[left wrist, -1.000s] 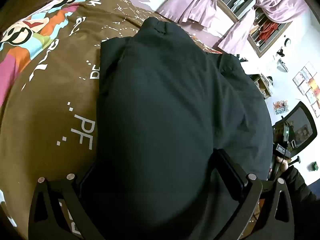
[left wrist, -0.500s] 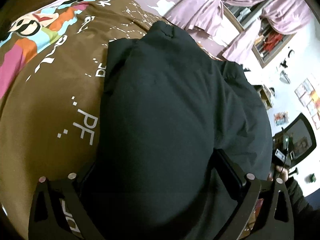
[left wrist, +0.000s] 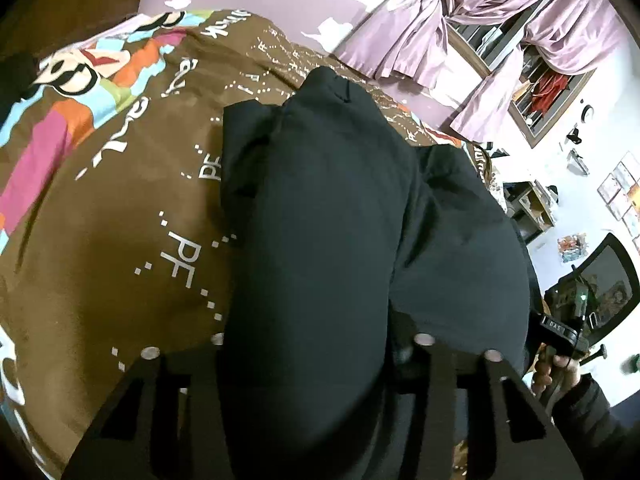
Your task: Fold large clothes
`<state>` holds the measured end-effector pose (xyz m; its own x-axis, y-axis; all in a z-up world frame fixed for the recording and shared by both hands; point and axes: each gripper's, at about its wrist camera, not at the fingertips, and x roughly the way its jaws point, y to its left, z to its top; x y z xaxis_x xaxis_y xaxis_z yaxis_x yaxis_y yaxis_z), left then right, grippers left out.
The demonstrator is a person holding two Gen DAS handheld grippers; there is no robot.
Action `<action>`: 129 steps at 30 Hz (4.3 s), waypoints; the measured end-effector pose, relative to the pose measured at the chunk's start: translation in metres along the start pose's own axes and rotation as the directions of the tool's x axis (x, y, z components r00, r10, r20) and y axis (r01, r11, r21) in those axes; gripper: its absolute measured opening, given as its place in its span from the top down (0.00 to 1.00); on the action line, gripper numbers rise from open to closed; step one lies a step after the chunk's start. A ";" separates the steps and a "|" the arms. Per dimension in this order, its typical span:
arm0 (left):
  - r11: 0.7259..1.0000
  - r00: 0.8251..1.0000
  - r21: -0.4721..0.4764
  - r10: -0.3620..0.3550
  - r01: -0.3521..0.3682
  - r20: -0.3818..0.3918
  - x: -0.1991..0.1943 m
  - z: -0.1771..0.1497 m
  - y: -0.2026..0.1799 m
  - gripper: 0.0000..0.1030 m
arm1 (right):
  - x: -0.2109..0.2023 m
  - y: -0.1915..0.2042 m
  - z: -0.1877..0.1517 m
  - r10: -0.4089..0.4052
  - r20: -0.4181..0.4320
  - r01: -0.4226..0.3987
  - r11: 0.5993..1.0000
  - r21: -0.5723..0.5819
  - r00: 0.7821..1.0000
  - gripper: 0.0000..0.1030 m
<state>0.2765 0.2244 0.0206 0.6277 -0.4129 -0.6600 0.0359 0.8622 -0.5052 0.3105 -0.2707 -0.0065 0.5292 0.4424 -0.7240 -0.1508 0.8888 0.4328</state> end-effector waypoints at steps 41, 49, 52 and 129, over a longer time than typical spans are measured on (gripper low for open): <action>0.927 0.908 -0.072 0.376 -0.369 0.183 -0.072 0.007 0.041 0.73 | 0.059 0.192 0.030 0.005 0.146 0.046 0.939 -0.341 0.989 0.66; 0.867 0.850 -0.173 0.495 -0.468 0.182 -0.085 0.004 0.054 0.30 | 0.044 0.190 0.022 -0.114 0.226 0.179 0.940 -0.291 0.967 0.16; 0.845 0.803 -0.158 0.534 -0.510 0.263 -0.097 -0.004 0.036 0.07 | 0.031 0.192 0.020 -0.133 0.283 0.220 0.927 -0.303 0.950 0.12; 0.855 0.781 0.090 0.418 -0.511 0.465 -0.194 -0.214 -0.091 0.02 | -0.112 0.247 -0.211 0.112 0.433 0.118 0.875 -0.469 0.894 0.00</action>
<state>-0.0147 0.1632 0.0761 0.8665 0.1742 -0.4678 -0.2201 0.9744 -0.0448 0.0382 -0.0758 0.0683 0.8181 0.4430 -0.3666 -0.4615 0.8862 0.0412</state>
